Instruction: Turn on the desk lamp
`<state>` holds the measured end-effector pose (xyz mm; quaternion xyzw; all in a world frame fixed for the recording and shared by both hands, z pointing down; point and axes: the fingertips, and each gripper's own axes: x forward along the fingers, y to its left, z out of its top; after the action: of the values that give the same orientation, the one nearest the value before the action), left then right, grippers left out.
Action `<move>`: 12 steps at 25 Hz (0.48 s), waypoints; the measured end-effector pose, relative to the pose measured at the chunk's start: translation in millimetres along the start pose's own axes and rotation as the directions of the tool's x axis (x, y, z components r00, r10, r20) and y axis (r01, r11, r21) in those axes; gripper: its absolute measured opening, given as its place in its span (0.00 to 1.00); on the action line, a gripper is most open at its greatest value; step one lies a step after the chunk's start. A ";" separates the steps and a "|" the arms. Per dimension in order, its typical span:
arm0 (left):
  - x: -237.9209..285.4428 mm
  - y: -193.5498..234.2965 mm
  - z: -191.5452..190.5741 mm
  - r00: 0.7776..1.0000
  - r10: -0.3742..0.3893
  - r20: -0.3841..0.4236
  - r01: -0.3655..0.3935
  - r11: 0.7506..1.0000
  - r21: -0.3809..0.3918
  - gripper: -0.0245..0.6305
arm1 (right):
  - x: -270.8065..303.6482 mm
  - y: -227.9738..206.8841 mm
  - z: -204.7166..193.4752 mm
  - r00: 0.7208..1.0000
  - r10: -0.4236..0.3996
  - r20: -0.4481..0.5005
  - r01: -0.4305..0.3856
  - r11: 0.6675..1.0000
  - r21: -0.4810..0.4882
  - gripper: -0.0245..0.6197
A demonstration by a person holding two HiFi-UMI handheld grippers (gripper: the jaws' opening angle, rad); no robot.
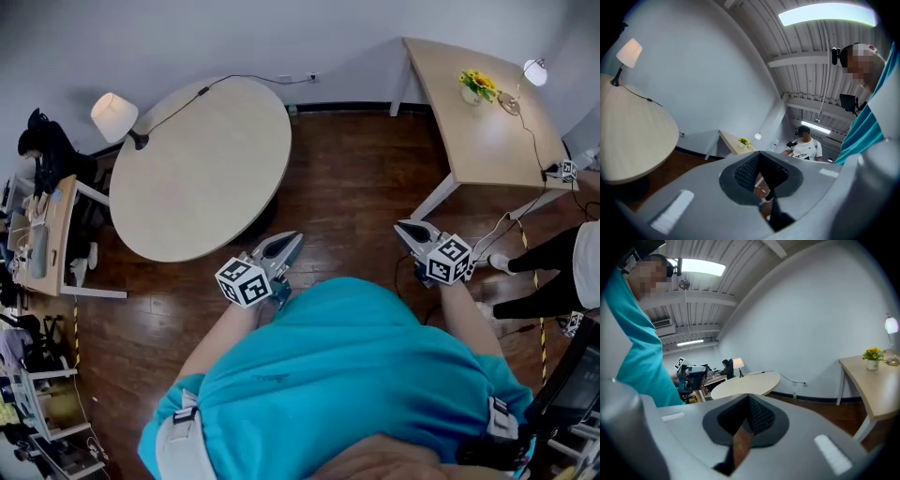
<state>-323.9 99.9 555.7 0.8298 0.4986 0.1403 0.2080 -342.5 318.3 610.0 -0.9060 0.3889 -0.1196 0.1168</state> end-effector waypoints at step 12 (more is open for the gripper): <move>-90.5 -119.4 -77.9 0.997 0.066 0.048 -0.066 0.998 -0.001 0.04 | -97.9 119.0 -67.0 0.997 0.073 -0.029 -0.074 0.997 -0.013 0.04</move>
<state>-492.0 85.5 563.6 0.8488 0.4660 0.1271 0.2148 -509.1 302.3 624.7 -0.8901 0.4244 -0.1251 0.1091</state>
